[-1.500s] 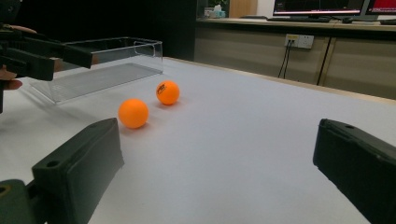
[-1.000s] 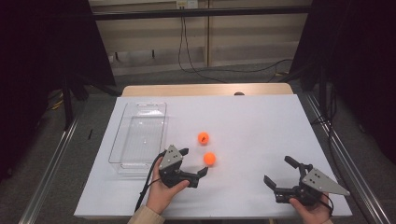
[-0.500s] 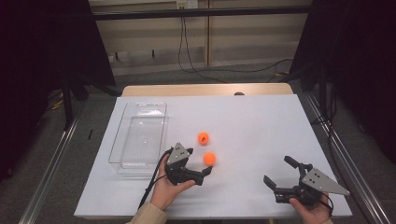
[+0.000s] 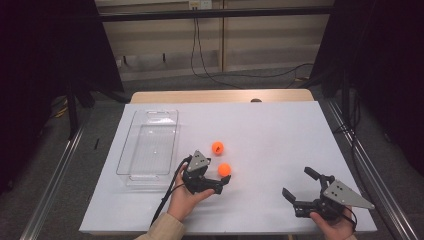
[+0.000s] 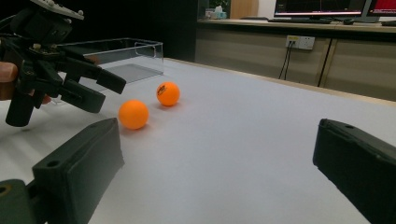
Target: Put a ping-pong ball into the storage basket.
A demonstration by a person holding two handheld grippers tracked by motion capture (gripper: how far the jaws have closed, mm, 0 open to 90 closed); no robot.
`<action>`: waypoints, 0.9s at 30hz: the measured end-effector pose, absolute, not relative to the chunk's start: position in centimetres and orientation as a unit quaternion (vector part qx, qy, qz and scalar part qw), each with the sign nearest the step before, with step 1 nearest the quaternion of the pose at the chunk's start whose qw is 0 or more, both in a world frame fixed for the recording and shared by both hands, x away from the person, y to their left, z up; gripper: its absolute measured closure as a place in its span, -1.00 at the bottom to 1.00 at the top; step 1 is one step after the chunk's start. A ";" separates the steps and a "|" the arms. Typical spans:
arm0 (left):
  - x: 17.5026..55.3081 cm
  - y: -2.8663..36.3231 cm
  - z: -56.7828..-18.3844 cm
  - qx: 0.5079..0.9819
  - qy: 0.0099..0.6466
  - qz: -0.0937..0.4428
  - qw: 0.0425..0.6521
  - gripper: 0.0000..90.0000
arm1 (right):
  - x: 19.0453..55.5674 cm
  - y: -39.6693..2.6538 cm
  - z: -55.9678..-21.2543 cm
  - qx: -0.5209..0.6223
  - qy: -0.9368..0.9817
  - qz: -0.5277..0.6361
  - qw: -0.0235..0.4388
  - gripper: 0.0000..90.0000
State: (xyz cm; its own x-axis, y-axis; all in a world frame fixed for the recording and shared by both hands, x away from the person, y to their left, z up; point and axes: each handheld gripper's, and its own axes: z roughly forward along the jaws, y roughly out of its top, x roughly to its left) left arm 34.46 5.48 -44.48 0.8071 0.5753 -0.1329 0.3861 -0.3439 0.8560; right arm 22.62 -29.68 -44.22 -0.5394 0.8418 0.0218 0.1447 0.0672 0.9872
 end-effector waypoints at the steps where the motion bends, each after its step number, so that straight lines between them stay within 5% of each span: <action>1: 34.5 5.5 -44.5 0.814 0.295 0.096 0.491 -0.76 | 22.6 -29.7 -44.2 0.372 0.664 0.573 0.304 -0.98; 27: 36.1 4.0 -45.5 0.841 0.297 0.093 0.443 -0.28 | 22.7 -29.8 -44.2 0.370 0.665 0.573 0.304 -0.98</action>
State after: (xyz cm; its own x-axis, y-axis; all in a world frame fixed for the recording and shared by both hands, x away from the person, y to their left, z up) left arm 36.13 3.95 -45.47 0.8065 0.5816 -0.1065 0.4171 -0.4319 0.7996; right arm 22.67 -29.75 -44.23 -0.5413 0.8406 0.0205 0.1448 0.0692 0.9870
